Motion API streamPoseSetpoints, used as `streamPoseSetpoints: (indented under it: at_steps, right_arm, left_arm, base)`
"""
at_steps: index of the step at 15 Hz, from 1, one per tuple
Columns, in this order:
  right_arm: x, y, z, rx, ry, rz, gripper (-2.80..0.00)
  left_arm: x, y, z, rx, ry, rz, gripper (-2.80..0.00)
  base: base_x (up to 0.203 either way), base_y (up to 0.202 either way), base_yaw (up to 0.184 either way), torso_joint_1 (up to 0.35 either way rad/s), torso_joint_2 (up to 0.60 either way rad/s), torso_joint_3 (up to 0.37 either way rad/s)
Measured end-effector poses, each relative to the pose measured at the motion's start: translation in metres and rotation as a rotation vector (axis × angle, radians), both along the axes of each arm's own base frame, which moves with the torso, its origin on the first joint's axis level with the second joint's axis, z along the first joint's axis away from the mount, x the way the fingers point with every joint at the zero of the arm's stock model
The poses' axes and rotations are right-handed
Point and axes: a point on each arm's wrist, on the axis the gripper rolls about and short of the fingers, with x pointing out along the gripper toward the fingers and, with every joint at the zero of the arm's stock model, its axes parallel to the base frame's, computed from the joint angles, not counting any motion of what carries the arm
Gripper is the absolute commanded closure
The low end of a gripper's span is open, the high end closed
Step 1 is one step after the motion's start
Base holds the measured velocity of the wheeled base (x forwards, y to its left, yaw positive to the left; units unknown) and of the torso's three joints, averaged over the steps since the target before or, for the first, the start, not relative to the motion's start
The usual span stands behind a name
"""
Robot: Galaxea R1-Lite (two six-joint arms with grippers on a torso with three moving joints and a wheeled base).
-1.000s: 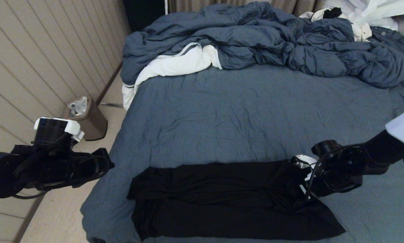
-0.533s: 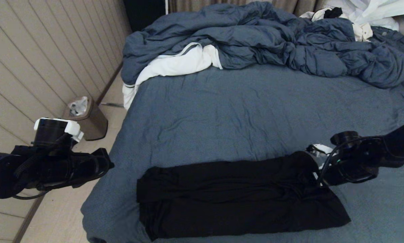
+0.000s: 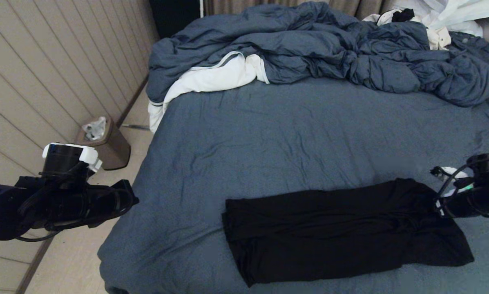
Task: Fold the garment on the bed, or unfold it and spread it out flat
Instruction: Fold the black T-shirt
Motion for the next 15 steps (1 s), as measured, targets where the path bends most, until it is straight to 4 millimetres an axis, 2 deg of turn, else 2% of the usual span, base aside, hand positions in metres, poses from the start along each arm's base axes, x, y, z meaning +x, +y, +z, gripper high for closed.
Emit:
streamPoseSetpoints:
  at_steps: [5, 6, 8, 10, 11, 13, 15]
  right_arm:
    - [-0.017, -0.077, 0.019, -0.009, -0.023, -0.153, 0.0]
    - [-0.022, -0.088, 0.027, 0.009, -0.025, -0.169, 0.0]
    - [-0.031, -0.096, 0.042, 0.068, -0.008, -0.179, 0.0]
    - [-0.036, -0.088, 0.059, 0.121, 0.008, -0.161, 0.0]
    - [-0.034, -0.075, 0.071, 0.138, 0.005, -0.129, 0.0]
    - [-0.025, -0.035, 0.097, 0.155, 0.002, -0.035, 0.0]
    - [-0.016, 0.017, 0.122, 0.161, 0.005, 0.084, 0.0]
  left_arm:
    - [0.002, 0.0, -0.003, 0.001, 0.008, 0.002, 0.0]
    - [0.002, 0.0, -0.003, 0.001, 0.008, 0.002, 0.0]
    - [0.002, 0.0, -0.003, 0.002, 0.008, 0.002, 0.0]
    - [0.001, 0.0, -0.003, 0.001, 0.009, 0.002, 0.0]
    - [0.001, 0.0, -0.003, 0.002, 0.008, 0.002, 0.0]
    - [0.0, 0.0, -0.003, 0.003, 0.008, 0.0, 0.0]
    - [-0.001, -0.001, -0.004, 0.003, 0.008, -0.002, 0.0]
  base:
    - [0.0, 0.0, 0.0, 0.0, 0.0, 0.0]
    - [0.0, 0.0, 0.0, 0.0, 0.0, 0.0]
    - [0.0, 0.0, 0.0, 0.0, 0.0, 0.0]
    - [0.0, 0.0, 0.0, 0.0, 0.0, 0.0]
    - [0.0, 0.0, 0.0, 0.0, 0.0, 0.0]
    - [0.0, 0.0, 0.0, 0.0, 0.0, 0.0]
    - [0.0, 0.0, 0.0, 0.0, 0.0, 0.0]
